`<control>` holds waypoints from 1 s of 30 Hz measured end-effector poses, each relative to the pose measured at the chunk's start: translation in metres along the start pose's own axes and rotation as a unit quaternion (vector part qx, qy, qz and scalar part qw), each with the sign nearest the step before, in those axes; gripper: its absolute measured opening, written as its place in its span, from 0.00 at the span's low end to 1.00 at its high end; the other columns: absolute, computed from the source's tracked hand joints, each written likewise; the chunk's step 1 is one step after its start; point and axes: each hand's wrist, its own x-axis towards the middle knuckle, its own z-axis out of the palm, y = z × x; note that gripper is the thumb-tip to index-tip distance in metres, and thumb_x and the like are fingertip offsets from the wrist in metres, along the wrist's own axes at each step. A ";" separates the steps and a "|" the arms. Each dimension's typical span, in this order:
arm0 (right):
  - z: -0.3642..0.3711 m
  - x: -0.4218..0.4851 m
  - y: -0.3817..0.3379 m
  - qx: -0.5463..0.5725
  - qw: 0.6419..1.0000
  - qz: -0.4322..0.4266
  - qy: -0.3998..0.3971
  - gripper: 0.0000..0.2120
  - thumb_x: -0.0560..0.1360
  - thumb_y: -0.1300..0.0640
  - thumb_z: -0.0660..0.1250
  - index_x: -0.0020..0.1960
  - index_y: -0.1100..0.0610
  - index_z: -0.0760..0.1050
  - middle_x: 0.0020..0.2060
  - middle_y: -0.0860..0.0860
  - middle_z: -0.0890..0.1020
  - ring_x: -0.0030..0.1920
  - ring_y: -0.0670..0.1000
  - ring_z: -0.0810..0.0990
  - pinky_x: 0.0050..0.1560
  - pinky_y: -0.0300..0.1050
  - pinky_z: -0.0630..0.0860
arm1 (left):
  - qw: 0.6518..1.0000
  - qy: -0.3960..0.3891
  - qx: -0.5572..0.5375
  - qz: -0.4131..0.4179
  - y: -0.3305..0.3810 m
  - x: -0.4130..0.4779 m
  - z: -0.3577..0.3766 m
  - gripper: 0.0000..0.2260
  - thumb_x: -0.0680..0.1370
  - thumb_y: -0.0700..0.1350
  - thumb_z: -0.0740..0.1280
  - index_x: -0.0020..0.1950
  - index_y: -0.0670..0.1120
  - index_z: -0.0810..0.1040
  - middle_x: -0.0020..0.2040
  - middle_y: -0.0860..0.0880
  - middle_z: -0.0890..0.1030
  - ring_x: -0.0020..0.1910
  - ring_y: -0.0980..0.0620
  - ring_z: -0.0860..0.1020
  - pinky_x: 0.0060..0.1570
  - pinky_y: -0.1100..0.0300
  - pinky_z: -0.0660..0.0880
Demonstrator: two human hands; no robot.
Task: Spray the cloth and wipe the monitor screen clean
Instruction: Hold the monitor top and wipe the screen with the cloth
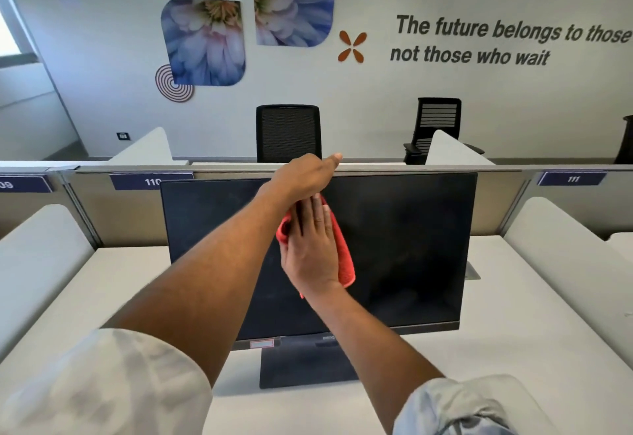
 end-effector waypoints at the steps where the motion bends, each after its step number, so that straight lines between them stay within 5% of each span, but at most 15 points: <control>1: 0.001 -0.005 0.005 -0.011 0.999 -0.036 -0.008 0.36 0.78 0.50 0.63 0.79 0.60 0.50 0.77 0.60 0.58 0.78 0.59 0.53 0.78 0.55 0.51 | 1.000 0.001 0.001 0.003 0.001 -0.001 0.000 0.34 0.79 0.66 0.50 0.65 0.39 0.75 0.66 0.39 0.76 0.64 0.41 0.74 0.58 0.50 0.68; 4: -0.001 -0.021 0.033 -0.044 0.995 -0.084 -0.018 0.35 0.78 0.53 0.62 0.79 0.58 0.49 0.78 0.58 0.54 0.78 0.58 0.52 0.78 0.54 0.50 | 1.000 0.005 0.007 0.021 0.004 -0.003 0.001 0.30 0.81 0.62 0.52 0.55 0.36 0.78 0.58 0.37 0.80 0.58 0.39 0.77 0.54 0.50 0.70; 7: -0.007 -0.041 0.076 -0.053 0.998 0.009 0.013 0.34 0.74 0.56 0.63 0.77 0.61 0.56 0.77 0.61 0.58 0.78 0.61 0.54 0.77 0.57 0.52 | 0.999 0.004 0.025 0.040 0.003 -0.005 0.000 0.25 0.82 0.57 0.55 0.38 0.36 0.71 0.43 0.37 0.79 0.49 0.35 0.78 0.45 0.50 0.71; 12: -0.027 -0.085 0.159 0.011 0.955 0.272 0.115 0.32 0.79 0.50 0.58 0.78 0.58 0.49 0.74 0.67 0.60 0.74 0.68 0.59 0.74 0.64 0.58 | 0.998 -0.004 0.043 0.034 0.003 -0.011 -0.001 0.20 0.83 0.54 0.55 0.37 0.43 0.72 0.36 0.47 0.76 0.44 0.43 0.78 0.47 0.50 0.73; 17: -0.013 -0.101 0.147 0.085 0.934 0.325 0.122 0.31 0.80 0.49 0.56 0.76 0.66 0.56 0.75 0.66 0.61 0.75 0.67 0.59 0.74 0.63 0.59 | 0.998 -0.002 0.051 0.028 0.007 -0.010 0.001 0.19 0.83 0.54 0.56 0.35 0.47 0.69 0.35 0.49 0.73 0.43 0.43 0.76 0.48 0.49 0.72; 21: 0.012 -0.100 0.073 0.083 0.959 0.258 0.082 0.33 0.80 0.49 0.56 0.79 0.59 0.46 0.76 0.64 0.58 0.76 0.65 0.56 0.77 0.59 0.52 | 0.998 0.000 0.054 0.025 0.007 -0.009 0.001 0.19 0.83 0.54 0.56 0.37 0.45 0.72 0.37 0.46 0.75 0.47 0.41 0.78 0.49 0.48 0.73; 27: 0.043 -0.122 0.003 0.028 0.999 -0.021 -0.017 0.31 0.80 0.49 0.57 0.80 0.53 0.51 0.80 0.55 0.49 0.78 0.59 0.51 0.77 0.57 0.54 | 0.999 -0.006 0.049 0.024 0.006 -0.010 -0.001 0.20 0.83 0.55 0.55 0.55 0.42 0.80 0.51 0.43 0.80 0.53 0.41 0.77 0.57 0.47 0.74; 30: 0.038 -0.118 0.020 0.010 1.000 -0.007 -0.001 0.34 0.77 0.53 0.60 0.79 0.52 0.51 0.79 0.55 0.52 0.78 0.58 0.54 0.76 0.57 0.55 | 0.999 -0.002 0.047 0.025 0.005 -0.011 -0.001 0.20 0.83 0.55 0.55 0.57 0.42 0.80 0.53 0.42 0.81 0.54 0.41 0.77 0.58 0.47 0.73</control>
